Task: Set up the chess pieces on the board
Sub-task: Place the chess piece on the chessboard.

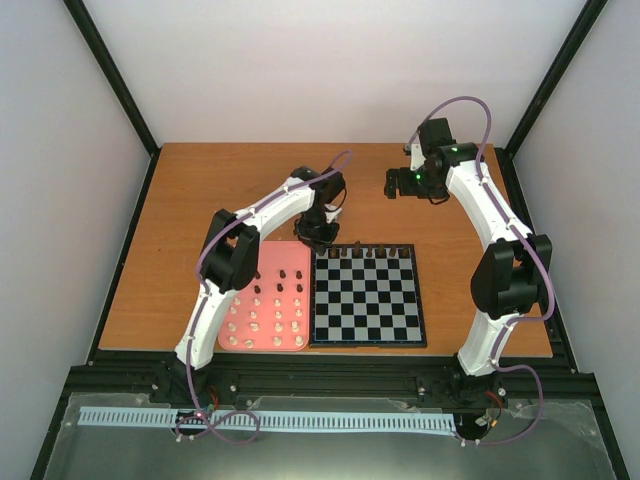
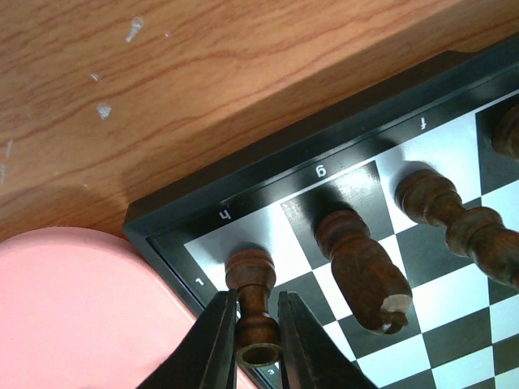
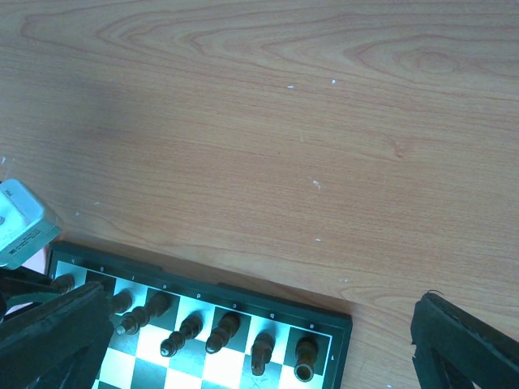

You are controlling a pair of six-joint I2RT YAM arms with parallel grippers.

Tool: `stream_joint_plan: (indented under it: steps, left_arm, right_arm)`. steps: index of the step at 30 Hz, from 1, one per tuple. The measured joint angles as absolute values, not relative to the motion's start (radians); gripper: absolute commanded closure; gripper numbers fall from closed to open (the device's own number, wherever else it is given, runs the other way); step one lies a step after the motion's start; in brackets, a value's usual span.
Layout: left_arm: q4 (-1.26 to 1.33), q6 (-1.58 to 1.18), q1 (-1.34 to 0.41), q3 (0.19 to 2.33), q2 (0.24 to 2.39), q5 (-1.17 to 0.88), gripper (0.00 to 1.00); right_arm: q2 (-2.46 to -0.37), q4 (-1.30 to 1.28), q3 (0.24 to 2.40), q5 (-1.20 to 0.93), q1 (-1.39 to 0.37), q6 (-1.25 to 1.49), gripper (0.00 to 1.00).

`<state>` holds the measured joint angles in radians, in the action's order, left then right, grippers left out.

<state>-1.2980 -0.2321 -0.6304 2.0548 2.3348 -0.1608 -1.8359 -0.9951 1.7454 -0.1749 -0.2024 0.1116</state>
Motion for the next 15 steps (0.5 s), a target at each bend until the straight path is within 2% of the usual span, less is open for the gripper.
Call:
stream_joint_plan:
  steps: [2,4,15]
  left_arm:
    - [-1.298,-0.232,-0.63,2.055,2.335,-0.161,0.74]
    - [-1.296,-0.231,-0.63,2.054,2.335,-0.161,0.7]
    - [-1.29,-0.227,-0.63,2.035,2.335,-0.16,0.64]
  right_arm:
    - [-1.836,-0.995,1.745,-0.175,-0.202,0.112,0.0]
    - [-1.836,-0.995,1.745,-0.175,-0.202,0.112,0.0]
    - [-1.836,-0.995,1.739,-0.176,-0.202,0.112,0.0]
